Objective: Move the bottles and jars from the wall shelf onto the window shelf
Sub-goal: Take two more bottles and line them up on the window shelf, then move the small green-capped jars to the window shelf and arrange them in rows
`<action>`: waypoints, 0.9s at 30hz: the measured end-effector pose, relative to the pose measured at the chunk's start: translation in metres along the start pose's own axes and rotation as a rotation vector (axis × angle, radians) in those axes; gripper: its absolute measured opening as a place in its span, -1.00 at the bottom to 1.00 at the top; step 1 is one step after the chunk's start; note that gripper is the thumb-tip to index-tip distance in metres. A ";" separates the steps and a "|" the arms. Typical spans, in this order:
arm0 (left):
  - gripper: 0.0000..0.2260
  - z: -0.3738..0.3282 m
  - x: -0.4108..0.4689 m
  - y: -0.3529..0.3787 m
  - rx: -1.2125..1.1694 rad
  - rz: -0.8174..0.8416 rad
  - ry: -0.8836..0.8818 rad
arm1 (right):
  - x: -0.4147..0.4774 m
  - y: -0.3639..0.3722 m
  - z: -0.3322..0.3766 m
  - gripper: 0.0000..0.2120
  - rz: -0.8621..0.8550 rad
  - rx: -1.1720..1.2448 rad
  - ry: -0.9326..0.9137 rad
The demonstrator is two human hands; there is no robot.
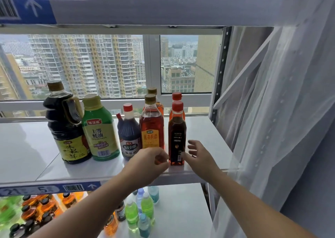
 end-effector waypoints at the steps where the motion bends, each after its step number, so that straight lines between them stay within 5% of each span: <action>1: -0.87 0.002 -0.004 0.006 0.013 0.023 -0.009 | -0.005 -0.005 -0.001 -0.48 -0.019 -0.042 -0.006; 6: -0.94 0.002 -0.025 0.029 0.036 0.063 -0.034 | -0.038 -0.028 -0.003 -0.64 -0.035 -0.205 -0.027; 27: -0.90 -0.026 -0.167 0.049 -0.025 0.117 0.015 | -0.229 -0.065 0.025 -0.75 -0.014 -0.502 0.038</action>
Point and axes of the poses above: each hand's wrist, its own x-axis towards the middle knuckle, its own y-axis out of the palm, z = x × y, the point moved 7 cm from there along x, towards the middle knuckle, and after that the axes turned 4 degrees about x, right-handed, at the moved point
